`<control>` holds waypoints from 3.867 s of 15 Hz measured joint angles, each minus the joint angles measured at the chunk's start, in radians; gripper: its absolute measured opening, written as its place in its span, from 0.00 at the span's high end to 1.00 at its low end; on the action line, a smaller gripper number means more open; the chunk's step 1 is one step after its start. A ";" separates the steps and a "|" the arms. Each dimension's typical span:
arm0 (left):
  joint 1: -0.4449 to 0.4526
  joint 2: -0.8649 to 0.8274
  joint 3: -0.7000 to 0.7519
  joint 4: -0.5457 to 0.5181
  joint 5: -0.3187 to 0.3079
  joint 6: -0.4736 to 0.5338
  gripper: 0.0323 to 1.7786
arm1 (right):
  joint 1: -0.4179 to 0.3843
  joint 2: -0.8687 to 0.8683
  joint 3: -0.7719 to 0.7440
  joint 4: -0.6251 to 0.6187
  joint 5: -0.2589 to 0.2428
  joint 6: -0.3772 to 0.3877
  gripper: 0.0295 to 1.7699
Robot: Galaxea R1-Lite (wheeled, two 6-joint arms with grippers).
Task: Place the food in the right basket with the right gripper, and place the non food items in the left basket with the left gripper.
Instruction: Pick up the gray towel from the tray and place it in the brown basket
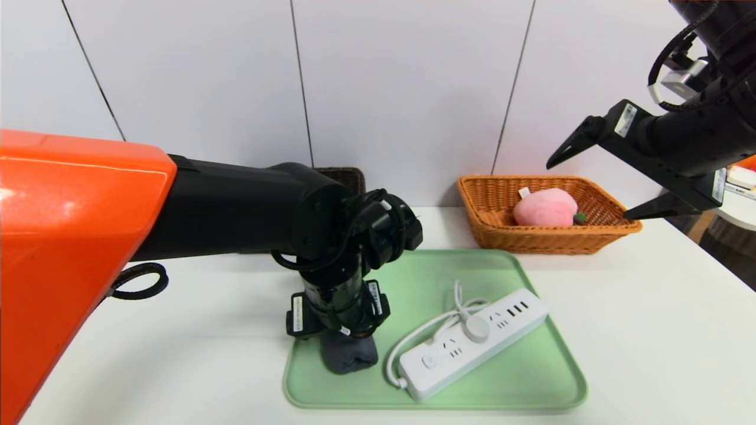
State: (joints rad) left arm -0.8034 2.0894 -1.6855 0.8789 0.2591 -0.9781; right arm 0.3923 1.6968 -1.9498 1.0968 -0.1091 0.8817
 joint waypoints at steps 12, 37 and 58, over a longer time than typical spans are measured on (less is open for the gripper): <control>0.003 0.005 -0.002 0.004 0.001 0.015 0.91 | 0.000 -0.007 0.000 -0.009 0.013 0.000 0.04; 0.482 -0.070 -0.290 -0.220 0.111 0.747 0.91 | -0.006 -0.097 0.045 0.000 0.070 -0.001 0.04; 0.547 0.084 -0.299 -0.363 0.110 0.809 0.91 | -0.012 -0.238 0.258 -0.008 0.093 -0.001 0.04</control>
State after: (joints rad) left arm -0.2564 2.1730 -1.9849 0.5155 0.3694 -0.1694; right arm 0.3800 1.4589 -1.6919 1.0885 -0.0164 0.8802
